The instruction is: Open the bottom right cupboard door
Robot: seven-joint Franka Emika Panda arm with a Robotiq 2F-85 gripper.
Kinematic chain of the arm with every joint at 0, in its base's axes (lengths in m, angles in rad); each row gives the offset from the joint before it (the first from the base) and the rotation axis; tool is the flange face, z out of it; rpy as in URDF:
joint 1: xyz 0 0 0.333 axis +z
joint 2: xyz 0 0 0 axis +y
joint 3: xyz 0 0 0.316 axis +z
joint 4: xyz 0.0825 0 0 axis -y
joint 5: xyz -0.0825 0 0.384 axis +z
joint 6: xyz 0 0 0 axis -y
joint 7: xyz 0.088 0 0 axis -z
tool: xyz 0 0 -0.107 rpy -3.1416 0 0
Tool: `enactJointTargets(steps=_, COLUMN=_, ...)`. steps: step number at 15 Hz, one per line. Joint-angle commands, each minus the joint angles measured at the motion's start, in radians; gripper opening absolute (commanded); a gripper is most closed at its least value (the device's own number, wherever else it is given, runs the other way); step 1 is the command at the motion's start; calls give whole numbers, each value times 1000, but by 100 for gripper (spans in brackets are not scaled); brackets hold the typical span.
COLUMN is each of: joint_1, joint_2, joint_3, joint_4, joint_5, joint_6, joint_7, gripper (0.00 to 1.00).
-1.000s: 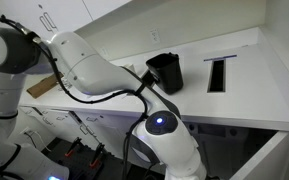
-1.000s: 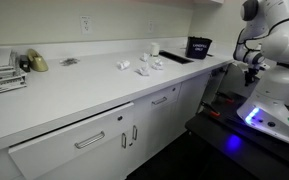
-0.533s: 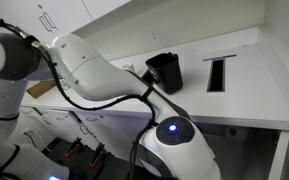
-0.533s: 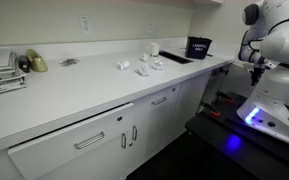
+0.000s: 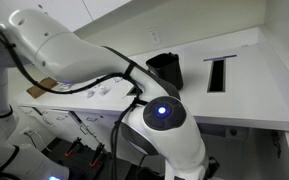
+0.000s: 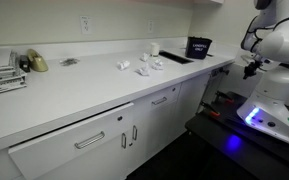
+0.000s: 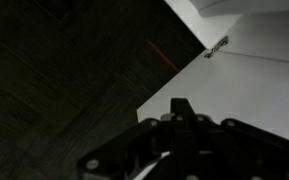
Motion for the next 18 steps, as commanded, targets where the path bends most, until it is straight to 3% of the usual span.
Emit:
enactJointTargets(steps=1, joint_1=-24, joint_2=-234, joint_3=-8, joint_4=-127, joint_5=-69, joint_6=-154, joint_7=-109, gripper=0)
enactJointTargets(steps=6, joint_1=-12, joint_2=-460, joint_3=-68, joint_4=-164, joint_5=-228, joint_6=-300, joint_7=-123, gripper=0)
enactJointTargets(steps=10, joint_1=2, joint_2=-618, joint_3=-73, joint_4=-174, joint_5=-328, joint_6=-383, joint_7=-103, gripper=0)
enactJointTargets(steps=18, joint_1=15, joint_2=-774, joint_3=-50, joint_4=-194, joint_5=-384, joint_6=-483, joint_7=-89, gripper=0)
